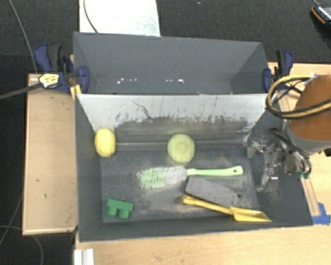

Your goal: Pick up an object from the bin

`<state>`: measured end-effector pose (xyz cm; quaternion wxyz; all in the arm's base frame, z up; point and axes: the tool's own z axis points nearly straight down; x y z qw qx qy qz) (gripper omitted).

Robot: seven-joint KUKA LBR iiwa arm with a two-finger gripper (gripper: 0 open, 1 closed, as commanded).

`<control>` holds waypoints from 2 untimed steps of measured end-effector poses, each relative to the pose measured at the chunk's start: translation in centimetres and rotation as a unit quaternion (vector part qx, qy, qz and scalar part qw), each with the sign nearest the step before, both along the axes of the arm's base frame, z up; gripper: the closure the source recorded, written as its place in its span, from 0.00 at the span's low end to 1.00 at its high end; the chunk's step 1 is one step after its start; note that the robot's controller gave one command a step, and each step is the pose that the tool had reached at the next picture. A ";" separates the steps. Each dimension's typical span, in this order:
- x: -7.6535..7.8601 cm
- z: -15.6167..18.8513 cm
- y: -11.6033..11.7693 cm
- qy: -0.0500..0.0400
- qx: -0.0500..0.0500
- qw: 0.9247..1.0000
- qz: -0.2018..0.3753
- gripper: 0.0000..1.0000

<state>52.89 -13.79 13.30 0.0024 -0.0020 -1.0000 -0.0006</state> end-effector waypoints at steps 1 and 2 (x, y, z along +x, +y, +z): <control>0.2 0.4 0.0 -0.004 -0.001 1.000 0.004 0.00; 2.6 -6.1 10.1 -0.005 0.000 1.000 0.025 0.00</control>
Offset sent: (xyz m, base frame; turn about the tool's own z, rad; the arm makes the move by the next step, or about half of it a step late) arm 0.0239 0.0999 -0.0630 -0.0478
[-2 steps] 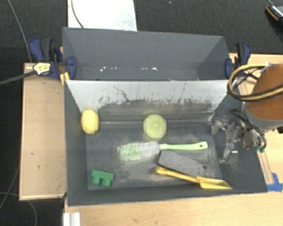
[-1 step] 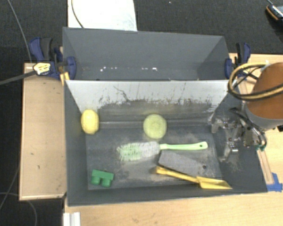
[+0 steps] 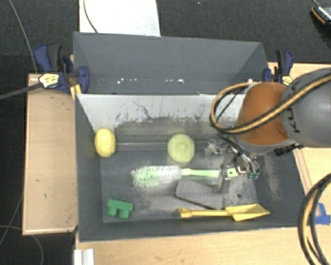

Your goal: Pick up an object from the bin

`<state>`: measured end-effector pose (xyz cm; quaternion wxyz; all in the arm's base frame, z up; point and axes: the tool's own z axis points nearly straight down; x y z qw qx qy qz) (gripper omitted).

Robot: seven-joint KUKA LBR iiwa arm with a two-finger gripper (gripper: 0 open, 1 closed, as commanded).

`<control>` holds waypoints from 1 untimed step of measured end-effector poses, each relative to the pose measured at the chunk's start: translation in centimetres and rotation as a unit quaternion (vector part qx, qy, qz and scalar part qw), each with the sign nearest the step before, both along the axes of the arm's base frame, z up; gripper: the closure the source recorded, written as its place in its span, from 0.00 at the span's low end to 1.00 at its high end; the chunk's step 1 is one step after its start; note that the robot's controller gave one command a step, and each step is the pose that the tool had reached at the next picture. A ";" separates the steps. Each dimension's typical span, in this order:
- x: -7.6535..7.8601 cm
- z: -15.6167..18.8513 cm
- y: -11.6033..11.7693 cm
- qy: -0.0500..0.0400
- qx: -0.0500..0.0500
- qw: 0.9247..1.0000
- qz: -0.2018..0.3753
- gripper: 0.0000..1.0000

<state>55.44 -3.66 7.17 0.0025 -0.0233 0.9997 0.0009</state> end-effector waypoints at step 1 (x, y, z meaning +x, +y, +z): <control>1.8 4.0 0.0 -0.002 -0.003 1.000 0.017 0.00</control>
Offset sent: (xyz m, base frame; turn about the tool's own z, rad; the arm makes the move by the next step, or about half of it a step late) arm 0.0219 0.0143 0.0283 -0.0047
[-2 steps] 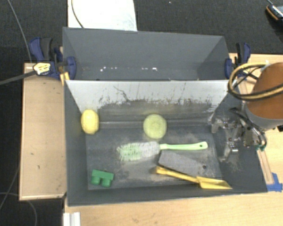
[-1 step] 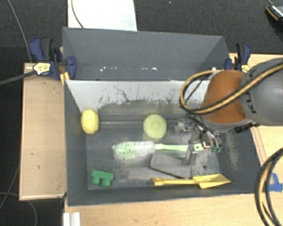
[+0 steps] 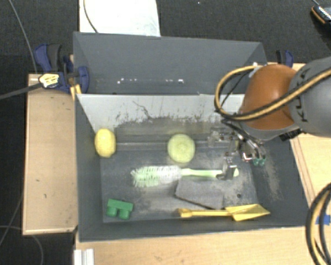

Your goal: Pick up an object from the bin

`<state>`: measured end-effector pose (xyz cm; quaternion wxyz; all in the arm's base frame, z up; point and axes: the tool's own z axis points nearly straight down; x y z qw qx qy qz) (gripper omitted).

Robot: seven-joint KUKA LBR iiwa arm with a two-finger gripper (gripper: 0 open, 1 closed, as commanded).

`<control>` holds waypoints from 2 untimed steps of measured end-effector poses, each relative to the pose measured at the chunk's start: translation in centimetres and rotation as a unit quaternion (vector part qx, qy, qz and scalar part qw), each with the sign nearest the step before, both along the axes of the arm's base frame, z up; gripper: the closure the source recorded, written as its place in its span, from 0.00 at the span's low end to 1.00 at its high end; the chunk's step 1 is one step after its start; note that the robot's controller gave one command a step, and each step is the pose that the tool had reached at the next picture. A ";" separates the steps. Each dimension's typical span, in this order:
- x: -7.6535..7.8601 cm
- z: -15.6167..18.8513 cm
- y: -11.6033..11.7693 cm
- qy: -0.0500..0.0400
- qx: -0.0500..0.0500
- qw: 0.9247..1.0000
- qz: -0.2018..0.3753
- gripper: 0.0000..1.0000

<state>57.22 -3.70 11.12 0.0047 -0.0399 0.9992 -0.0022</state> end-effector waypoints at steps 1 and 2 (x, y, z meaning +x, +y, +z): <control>0.5 -1.1 1.5 0.001 0.002 1.000 -0.013 0.00; -0.1 -4.1 4.2 0.000 0.000 0.995 0.098 0.00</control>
Offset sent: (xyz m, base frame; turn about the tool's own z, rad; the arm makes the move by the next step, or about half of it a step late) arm -0.0019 0.0411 -0.0412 -0.1982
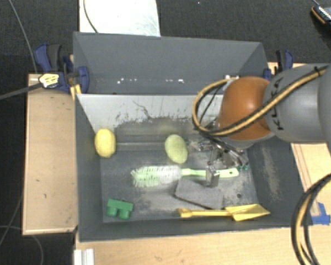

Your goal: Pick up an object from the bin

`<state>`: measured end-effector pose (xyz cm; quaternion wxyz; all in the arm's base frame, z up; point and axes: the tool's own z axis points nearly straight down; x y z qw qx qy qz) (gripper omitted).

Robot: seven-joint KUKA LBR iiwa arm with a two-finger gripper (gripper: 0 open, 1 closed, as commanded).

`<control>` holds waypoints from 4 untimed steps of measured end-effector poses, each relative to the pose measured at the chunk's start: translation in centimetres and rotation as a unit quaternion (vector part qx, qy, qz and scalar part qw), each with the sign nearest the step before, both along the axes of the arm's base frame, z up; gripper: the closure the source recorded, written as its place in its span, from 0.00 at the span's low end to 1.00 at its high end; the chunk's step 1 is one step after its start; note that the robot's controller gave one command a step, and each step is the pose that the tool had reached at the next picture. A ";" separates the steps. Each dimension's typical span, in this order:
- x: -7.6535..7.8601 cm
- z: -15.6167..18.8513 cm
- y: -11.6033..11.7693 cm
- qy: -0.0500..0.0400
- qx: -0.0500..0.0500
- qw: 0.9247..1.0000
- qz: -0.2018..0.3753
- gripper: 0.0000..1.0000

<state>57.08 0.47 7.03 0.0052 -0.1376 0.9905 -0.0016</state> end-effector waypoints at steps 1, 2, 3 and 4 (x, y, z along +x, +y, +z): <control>-0.4 0.0 -1.2 0.003 0.002 0.998 -0.063 1.00; -0.5 0.0 -1.3 0.003 0.002 0.998 -0.066 1.00; -0.5 0.5 -1.3 0.002 0.002 0.998 -0.065 1.00; -0.5 1.6 -1.3 0.002 0.002 0.998 -0.065 1.00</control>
Offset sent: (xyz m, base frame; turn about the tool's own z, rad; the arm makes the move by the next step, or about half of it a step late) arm 0.0000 0.0000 0.0000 0.0000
